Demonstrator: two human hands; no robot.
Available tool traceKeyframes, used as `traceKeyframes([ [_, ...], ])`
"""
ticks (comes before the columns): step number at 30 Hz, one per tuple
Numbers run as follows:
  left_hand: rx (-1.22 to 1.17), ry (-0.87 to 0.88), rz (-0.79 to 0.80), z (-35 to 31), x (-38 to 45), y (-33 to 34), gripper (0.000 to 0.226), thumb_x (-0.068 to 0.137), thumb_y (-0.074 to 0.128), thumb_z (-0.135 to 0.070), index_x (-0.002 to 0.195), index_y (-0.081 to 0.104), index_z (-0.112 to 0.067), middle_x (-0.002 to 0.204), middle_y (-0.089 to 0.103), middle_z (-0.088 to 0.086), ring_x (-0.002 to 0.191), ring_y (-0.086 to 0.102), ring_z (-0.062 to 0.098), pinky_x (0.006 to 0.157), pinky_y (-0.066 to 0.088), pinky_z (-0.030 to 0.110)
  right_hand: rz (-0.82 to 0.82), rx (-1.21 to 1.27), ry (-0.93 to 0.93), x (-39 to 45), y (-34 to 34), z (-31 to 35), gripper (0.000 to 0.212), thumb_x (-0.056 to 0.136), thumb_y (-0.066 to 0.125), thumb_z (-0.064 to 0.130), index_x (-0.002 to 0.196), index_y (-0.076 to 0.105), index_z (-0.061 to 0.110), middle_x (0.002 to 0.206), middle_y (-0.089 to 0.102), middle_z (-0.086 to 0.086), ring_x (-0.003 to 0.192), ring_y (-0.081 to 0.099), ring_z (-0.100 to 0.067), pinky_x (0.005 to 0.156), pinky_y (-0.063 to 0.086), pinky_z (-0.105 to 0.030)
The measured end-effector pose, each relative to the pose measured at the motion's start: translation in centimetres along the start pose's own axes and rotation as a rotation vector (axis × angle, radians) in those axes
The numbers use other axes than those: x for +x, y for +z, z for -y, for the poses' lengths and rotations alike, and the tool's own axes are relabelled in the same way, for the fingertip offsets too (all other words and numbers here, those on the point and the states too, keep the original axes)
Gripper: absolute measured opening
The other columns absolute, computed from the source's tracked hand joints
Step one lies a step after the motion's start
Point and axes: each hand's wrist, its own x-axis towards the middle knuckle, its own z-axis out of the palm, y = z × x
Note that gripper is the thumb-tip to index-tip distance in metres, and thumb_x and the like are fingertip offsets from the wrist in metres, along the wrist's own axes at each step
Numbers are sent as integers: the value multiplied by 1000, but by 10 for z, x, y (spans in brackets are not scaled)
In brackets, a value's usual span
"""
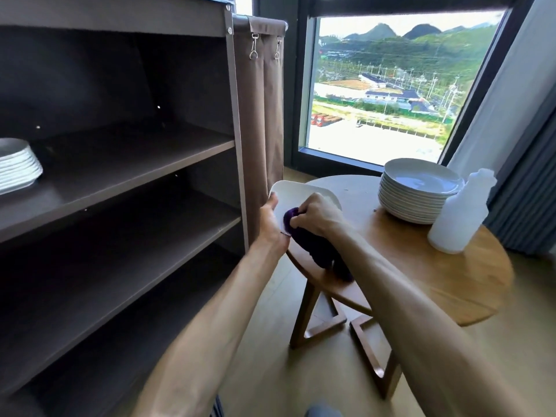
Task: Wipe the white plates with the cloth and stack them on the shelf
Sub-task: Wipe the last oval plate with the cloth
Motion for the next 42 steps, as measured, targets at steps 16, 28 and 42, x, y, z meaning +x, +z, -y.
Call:
traceKeyframes([
  [16,455,364,104,-6,-1,7,55,81,60,-72,126,66,-40,138,62,7,134,54,33,115,37,62,-364,-1,167,25,-18,-30,14,85,59,20,83,63,7,98,69,-19,95,64,-43,77,46,-37],
  [28,299,191,46,-17,-7,12,98,81,45,-85,147,50,-13,138,57,11,123,57,22,114,43,54,-89,413,-309,3,-2,23,38,92,55,20,57,68,21,58,61,0,58,56,-17,60,46,-31],
  [42,342,372,19,-34,-15,-2,42,106,37,-47,136,57,-26,132,63,12,123,59,31,108,49,54,-64,-166,142,19,-4,-27,23,83,67,21,103,65,9,97,63,-14,89,63,-33,78,52,-37],
])
